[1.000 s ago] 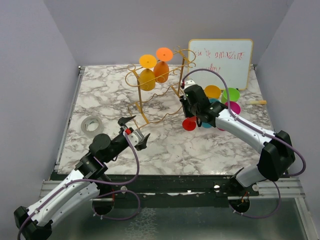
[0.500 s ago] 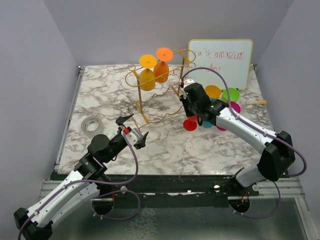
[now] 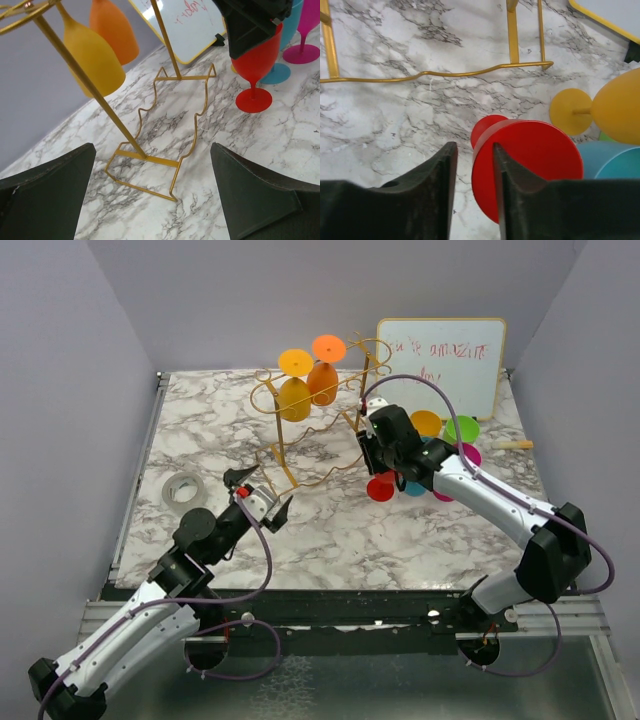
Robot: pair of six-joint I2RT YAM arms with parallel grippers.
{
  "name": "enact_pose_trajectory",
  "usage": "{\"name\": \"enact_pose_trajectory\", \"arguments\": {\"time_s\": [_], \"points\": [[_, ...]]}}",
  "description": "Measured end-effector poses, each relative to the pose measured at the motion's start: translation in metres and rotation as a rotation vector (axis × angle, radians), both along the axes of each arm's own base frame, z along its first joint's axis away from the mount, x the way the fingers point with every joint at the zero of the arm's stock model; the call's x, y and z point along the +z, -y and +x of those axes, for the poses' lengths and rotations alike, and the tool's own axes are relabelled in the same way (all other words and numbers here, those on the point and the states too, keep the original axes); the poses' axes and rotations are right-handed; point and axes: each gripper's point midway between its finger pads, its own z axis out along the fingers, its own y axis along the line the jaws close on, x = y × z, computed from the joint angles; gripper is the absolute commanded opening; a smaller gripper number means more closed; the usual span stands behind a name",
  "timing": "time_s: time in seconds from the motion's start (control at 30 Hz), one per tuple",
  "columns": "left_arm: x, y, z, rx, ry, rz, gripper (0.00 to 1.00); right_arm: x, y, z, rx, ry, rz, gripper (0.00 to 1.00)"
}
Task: Take the wine glass off the wine glass rack
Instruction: Place the wine glass at the center of the board, then pick up the wine glass from the wine rack.
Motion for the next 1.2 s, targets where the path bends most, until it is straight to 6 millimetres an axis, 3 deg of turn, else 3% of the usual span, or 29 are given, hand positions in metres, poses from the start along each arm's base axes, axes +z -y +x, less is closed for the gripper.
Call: {"name": "enact_pose_trajectory", "arguments": {"time_s": [0.17, 0.37, 0.53, 0.7, 0.83, 1.0, 1.1, 1.2], "points": [[0.0, -0.004, 0.007, 0.058, -0.087, -0.064, 0.99, 0.019, -0.006, -0.006, 0.027, 0.022, 0.064, 0.51], [0.025, 0.001, 0.019, 0.083, -0.182, -0.128, 0.99, 0.069, -0.017, -0.013, 0.039, 0.095, 0.242, 0.57], [0.009, -0.002, 0.025, 0.105, -0.281, -0.136, 0.99, 0.11, -0.029, -0.026, 0.047, 0.155, 0.464, 0.59], [-0.012, -0.002, 0.027, 0.139, -0.425, -0.201, 0.99, 0.106, -0.034, -0.05, 0.074, 0.111, 0.594, 0.66], [-0.009, -0.01, 0.022, 0.183, -0.473, -0.319, 0.99, 0.109, -0.036, -0.066, 0.096, 0.074, 0.669, 0.71], [0.006, -0.029, 0.015, 0.251, -0.451, -0.474, 0.99, 0.154, -0.03, -0.091, 0.167, 0.15, 0.795, 0.77], [-0.002, -0.029, 0.029, 0.319, -0.514, -0.481, 0.99, 0.176, -0.021, -0.103, 0.194, 0.213, 0.839, 0.79], [-0.023, -0.034, 0.042, 0.392, -0.578, -0.457, 0.99, 0.185, -0.015, -0.107, 0.191, 0.248, 0.845, 0.8]]}}
